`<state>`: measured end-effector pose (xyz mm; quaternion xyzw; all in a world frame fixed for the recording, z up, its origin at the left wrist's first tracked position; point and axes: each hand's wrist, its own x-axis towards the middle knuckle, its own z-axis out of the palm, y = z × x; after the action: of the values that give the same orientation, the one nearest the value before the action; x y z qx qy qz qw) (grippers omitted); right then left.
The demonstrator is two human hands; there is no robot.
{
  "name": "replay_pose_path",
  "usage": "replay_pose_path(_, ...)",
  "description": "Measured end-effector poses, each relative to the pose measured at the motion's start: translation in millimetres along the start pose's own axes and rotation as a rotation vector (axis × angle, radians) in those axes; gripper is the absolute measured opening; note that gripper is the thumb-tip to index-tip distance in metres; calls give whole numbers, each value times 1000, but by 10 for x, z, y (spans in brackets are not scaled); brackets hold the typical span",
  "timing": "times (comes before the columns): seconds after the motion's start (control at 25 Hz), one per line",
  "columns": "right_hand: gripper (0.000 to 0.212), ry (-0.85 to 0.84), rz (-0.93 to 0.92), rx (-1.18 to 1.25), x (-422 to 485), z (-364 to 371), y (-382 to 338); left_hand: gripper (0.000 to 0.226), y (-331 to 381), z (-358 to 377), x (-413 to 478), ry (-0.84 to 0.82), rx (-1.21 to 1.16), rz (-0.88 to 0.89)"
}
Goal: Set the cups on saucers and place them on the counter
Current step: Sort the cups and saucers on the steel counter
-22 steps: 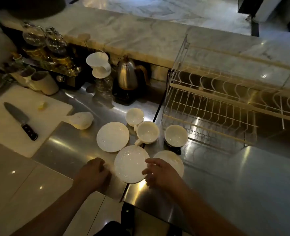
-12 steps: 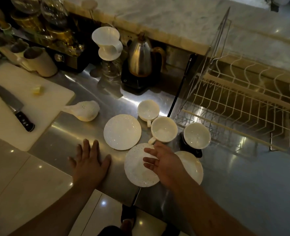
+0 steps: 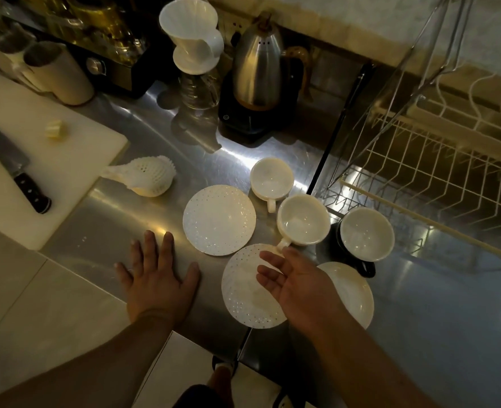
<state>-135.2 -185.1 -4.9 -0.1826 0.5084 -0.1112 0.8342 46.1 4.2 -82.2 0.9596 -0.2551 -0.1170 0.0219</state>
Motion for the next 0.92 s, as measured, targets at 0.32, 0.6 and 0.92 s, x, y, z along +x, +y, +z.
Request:
replay_pose_path(0.32, 27, 161, -139, -214, -61, -174, -102, 89, -23, 5, 2, 1, -4, -6)
replay_pose_path(0.6, 28, 214, -306, -394, -183, -197, -150, 88, -36, 38, 15, 25, -9, -1)
replay_pose_path(0.92, 34, 32, -419, -840, -315, -118, -392, 88, -27, -13, 3, 4, -29, 2)
